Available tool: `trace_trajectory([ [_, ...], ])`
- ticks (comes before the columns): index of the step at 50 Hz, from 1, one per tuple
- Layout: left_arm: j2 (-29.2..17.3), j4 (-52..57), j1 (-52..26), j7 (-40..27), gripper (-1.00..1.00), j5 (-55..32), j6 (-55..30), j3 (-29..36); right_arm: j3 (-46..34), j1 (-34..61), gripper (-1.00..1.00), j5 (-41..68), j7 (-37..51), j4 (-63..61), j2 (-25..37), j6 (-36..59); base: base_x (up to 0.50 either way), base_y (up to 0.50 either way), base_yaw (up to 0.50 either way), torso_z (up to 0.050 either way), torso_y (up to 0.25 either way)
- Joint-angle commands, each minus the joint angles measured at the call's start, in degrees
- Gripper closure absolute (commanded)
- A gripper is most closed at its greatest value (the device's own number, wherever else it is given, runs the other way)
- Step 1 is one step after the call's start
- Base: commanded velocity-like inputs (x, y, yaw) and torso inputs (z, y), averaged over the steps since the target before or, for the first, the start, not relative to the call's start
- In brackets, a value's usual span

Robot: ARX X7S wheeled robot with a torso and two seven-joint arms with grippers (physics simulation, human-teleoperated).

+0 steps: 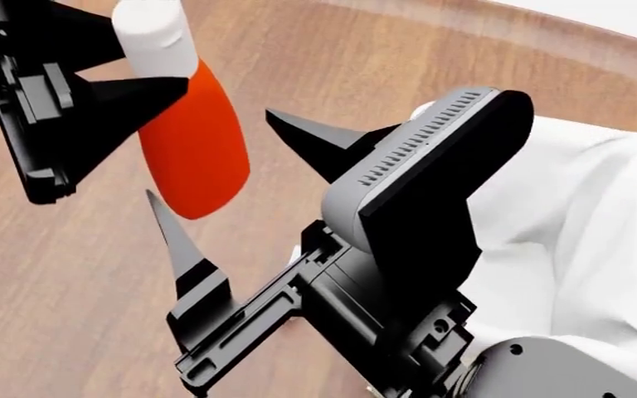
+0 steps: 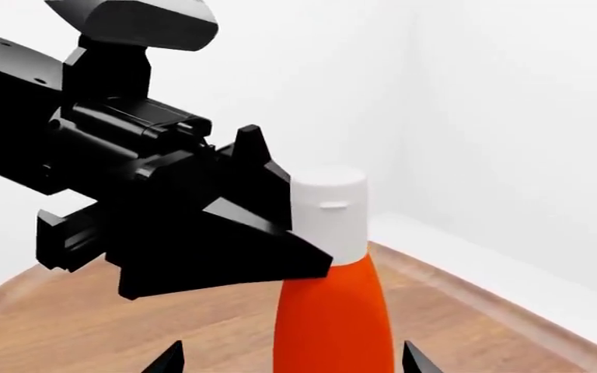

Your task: Pick up the ketchup, and put it in the basket.

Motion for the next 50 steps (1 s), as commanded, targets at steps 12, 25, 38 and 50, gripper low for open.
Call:
trace_trajectory([
  [12,-0.5,2.3,-0.8,-1.2,1.0,-2.6,-0.8,-1.4,-1.5,0.9,-1.0,-1.7,-1.5,2.9,-2.4,0.4,0.0,0.0,0.0,0.0,0.001],
  [25,-0.8,4.1,-1.1,-1.5,1.0,-3.8,-1.2,-1.8,-1.7,1.0,-1.0,-2.0,-1.8,3.8,-3.1,0.2,0.0,0.0,0.0,0.0,0.001],
  [38,-1.1,5.6,-1.1,-2.2,1.0,-5.3,-1.7,-2.3,-1.9,1.4,-1.0,-2.3,-2.2,4.7,-4.0,0.1,0.0,0.0,0.0,0.0,0.0],
  [50,-1.3,6.6,-1.1,-2.6,1.0,-6.1,-1.8,-2.5,-2.3,1.8,-1.0,-2.9,-2.7,6.2,-5.0,0.0,0.0,0.0,0.0,0.001,0.001],
])
